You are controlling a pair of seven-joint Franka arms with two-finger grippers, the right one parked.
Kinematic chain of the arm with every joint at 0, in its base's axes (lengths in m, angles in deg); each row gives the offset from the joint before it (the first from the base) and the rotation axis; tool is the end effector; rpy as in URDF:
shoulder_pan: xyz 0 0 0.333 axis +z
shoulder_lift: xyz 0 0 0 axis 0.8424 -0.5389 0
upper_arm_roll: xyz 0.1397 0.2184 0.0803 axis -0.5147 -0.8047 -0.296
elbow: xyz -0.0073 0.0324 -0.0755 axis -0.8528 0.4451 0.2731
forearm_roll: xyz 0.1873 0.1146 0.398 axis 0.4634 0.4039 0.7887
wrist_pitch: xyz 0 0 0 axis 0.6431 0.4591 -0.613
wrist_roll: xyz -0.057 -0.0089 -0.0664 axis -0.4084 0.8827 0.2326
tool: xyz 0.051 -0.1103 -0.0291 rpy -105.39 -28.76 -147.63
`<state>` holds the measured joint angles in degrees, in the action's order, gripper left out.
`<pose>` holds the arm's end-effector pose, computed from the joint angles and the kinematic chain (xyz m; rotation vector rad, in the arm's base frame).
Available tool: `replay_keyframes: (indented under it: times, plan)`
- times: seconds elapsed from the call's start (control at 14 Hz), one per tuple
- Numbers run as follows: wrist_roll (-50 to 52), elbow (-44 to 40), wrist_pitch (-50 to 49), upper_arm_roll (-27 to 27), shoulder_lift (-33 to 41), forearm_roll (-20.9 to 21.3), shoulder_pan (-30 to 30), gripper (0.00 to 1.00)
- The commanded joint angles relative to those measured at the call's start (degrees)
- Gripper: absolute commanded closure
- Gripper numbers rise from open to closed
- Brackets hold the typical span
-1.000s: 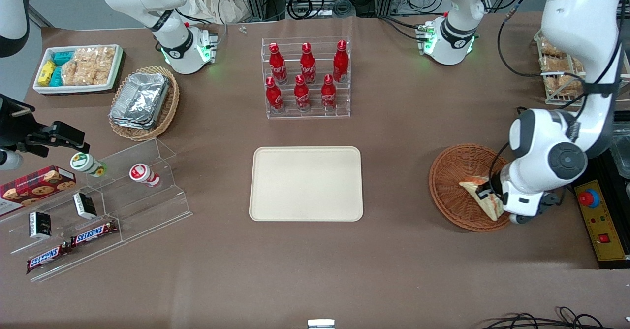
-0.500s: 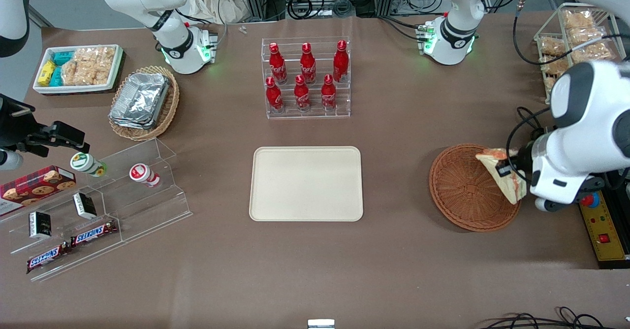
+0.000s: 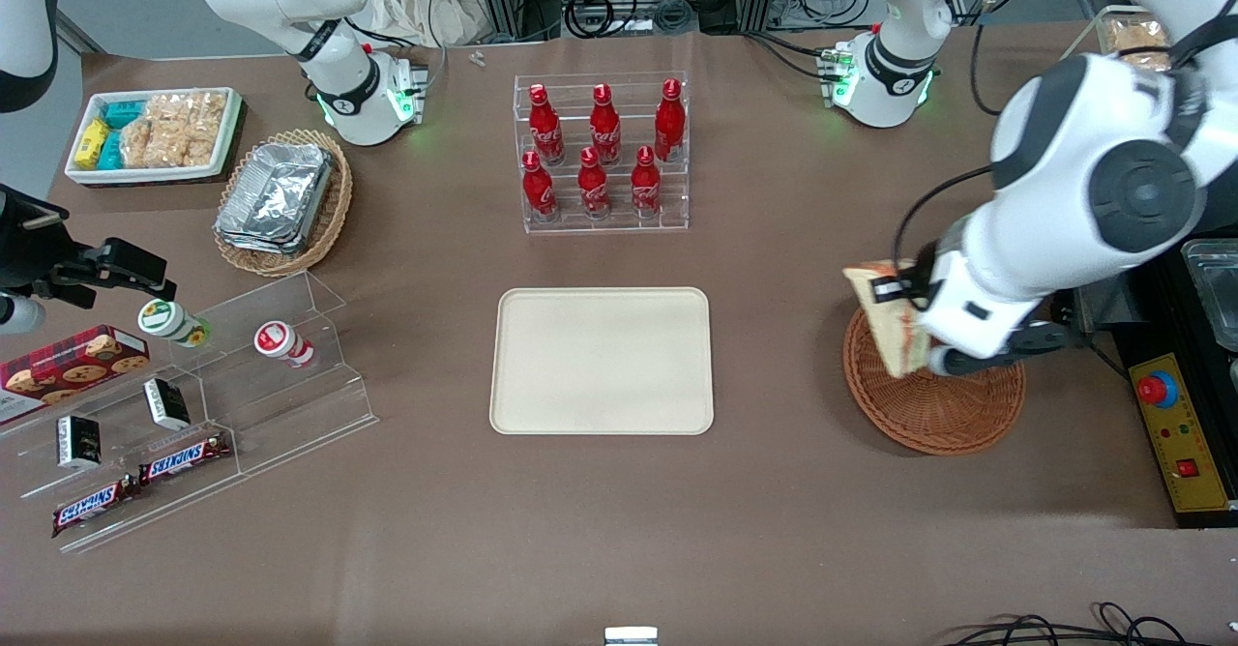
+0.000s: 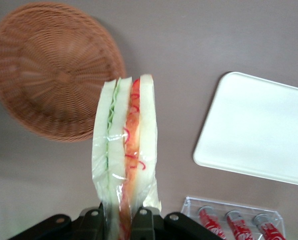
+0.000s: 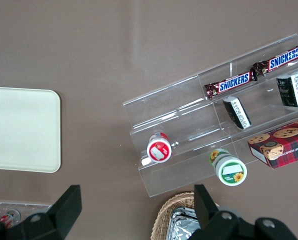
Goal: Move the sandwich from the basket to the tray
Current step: 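Lift the sandwich up out of the basket with the left gripper, then carry the sandwich over the cream tray and lower it onto it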
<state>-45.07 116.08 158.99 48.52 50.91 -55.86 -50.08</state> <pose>0.6472 -0.2382 0.4450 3.0590 0.3154 -0.2962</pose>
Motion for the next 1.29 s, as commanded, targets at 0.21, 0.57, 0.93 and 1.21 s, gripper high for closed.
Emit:
replay_keyframes:
  times: [0.21, 0.57, 0.93, 1.21]
  plan:
    - [0.6, 2.8, 10.0, 0.2, -8.1, 0.0, -7.0, 1.0]
    - [1.5, 2.6, 18.0, -0.3, -16.2, 3.1, -14.9, 1.0]
    - [6.6, 3.0, 23.5, -0.3, -21.6, 7.8, -18.7, 1.0]
    - [6.7, 3.2, 24.0, -0.3, -24.0, 9.4, -19.4, 1.0]
